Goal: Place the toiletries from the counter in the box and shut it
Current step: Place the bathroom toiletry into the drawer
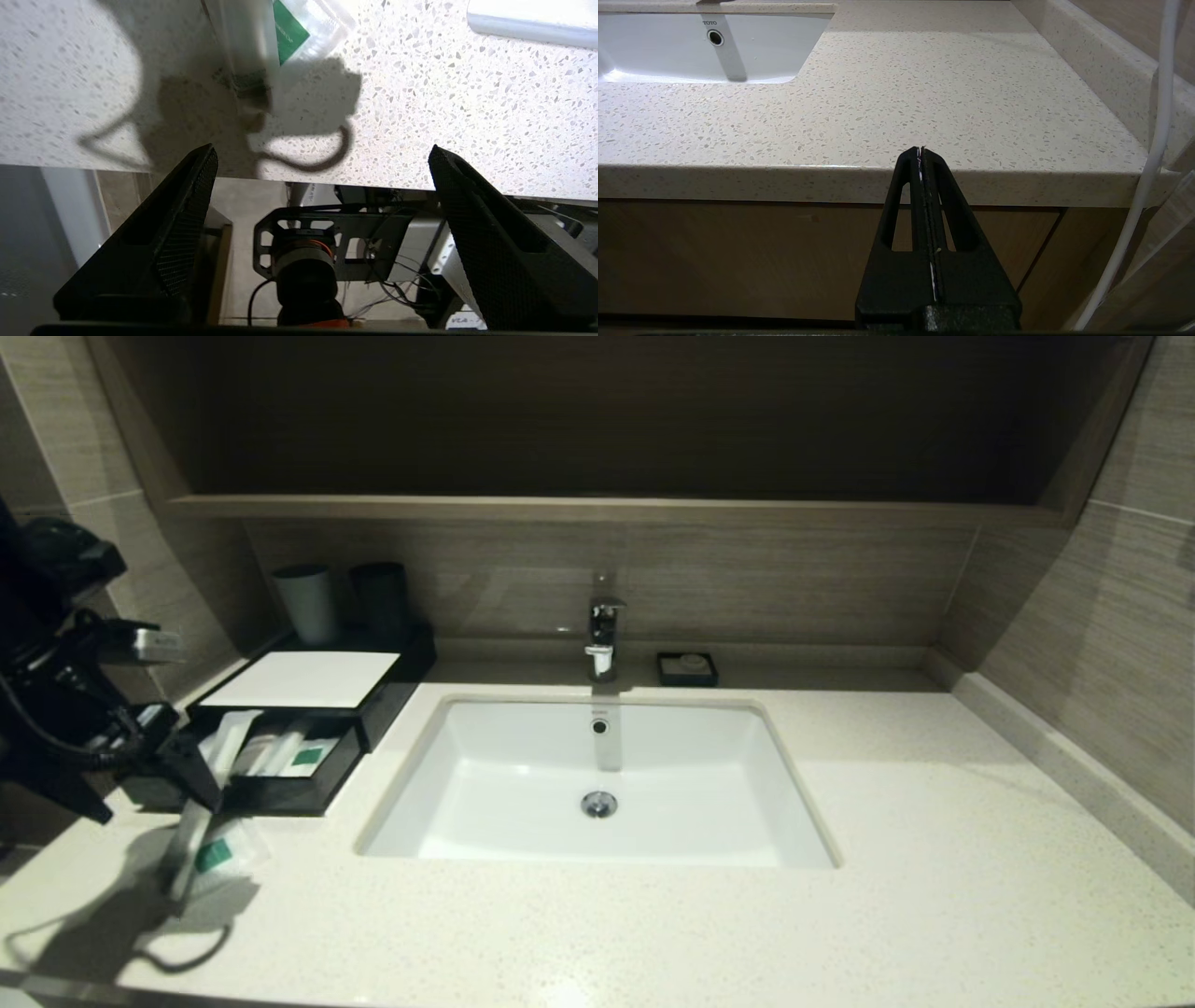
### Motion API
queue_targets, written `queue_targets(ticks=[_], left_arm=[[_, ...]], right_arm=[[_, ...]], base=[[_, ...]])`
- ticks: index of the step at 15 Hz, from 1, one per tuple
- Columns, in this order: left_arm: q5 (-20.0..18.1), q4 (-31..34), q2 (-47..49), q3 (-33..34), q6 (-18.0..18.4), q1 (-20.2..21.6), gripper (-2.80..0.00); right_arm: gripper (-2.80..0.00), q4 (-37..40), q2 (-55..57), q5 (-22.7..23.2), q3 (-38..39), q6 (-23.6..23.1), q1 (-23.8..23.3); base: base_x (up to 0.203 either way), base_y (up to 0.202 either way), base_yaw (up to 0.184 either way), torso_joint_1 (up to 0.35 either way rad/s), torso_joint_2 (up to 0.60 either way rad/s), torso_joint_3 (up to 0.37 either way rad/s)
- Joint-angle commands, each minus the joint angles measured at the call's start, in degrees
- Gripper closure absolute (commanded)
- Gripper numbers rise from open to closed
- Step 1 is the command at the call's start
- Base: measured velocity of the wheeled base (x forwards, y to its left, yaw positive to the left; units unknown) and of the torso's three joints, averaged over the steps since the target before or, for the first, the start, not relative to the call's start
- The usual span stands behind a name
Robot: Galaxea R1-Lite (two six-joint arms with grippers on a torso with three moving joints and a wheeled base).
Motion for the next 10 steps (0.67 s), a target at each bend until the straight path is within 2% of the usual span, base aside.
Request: queue_targets(ticks=[1,7,10], left_arm=[[-0.2,-0.8,-1.5,3.8,-1.5,0.1,-2.80],[0.0,-18.8,-9.2,21.8,-2.5,0.0,-2.80],[0.1,-23.9,-9.8,26.2,-2.5,0.1,-2.80]], right_arm=[[0.00,0.0,0.0,0.0,0.0,0.0,0.0],[0.00,0.0,0.0,0.0,0.0,0.0,0.0],[0.00,0.0,0.0,0.0,0.0,0.0,0.0]], base=[[0.000,0.000,0.000,0.000,0.00,0.000],[0.000,0.000,0.000,0.000,0.00,0.000],[0.000,0.000,0.000,0.000,0.00,0.000]])
